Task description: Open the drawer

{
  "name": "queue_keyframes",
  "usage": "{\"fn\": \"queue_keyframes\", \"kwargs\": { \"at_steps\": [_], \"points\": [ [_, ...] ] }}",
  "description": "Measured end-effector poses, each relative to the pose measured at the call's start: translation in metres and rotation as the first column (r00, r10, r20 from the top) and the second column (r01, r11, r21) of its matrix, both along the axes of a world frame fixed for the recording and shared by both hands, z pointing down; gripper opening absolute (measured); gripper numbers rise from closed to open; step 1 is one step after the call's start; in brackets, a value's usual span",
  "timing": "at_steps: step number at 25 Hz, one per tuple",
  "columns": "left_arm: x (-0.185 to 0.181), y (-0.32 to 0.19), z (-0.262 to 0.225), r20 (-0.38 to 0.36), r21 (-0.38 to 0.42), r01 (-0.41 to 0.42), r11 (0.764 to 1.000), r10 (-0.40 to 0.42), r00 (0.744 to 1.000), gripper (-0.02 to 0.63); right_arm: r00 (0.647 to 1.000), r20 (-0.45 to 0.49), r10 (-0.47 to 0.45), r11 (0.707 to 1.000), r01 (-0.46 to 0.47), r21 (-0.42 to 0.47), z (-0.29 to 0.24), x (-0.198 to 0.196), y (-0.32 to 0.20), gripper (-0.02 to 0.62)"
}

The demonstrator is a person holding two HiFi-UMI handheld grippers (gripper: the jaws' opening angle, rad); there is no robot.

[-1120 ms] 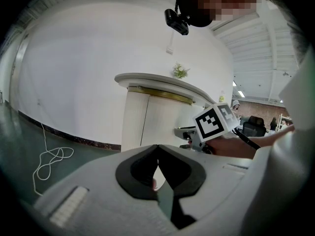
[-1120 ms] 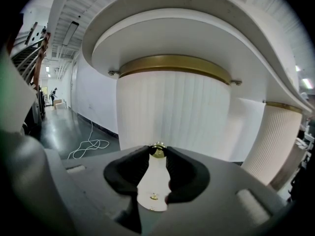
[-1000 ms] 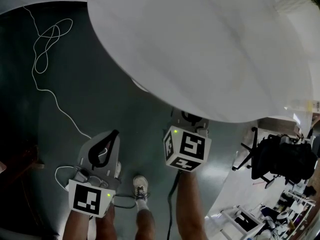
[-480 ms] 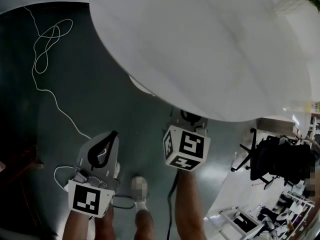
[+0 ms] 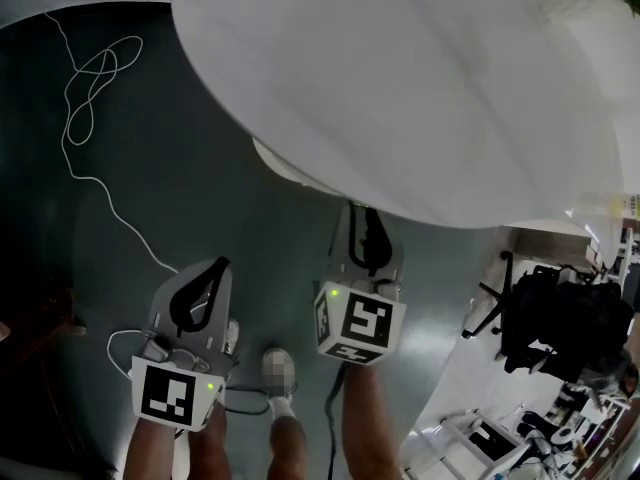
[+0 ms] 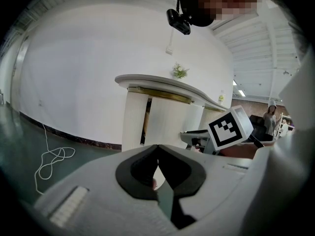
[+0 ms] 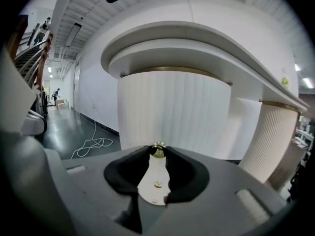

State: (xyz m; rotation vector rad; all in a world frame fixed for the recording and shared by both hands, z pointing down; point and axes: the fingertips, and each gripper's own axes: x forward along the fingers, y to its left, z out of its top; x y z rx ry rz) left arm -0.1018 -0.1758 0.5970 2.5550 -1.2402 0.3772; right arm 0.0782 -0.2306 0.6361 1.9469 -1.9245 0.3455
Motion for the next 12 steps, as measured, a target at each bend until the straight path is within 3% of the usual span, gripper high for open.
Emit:
{"fn": "queue_keyframes", "kwargs": {
  "at_steps": [12],
  "points": [
    [0.002,0.029,-0.004,0.009,-0.002,-0.009,1.0,0.01,1.0,0.011,1.0,0.018,0.001,1.0,-0.001,-0.01,0.001,-0.009,0.047,0.107]
  ]
}}
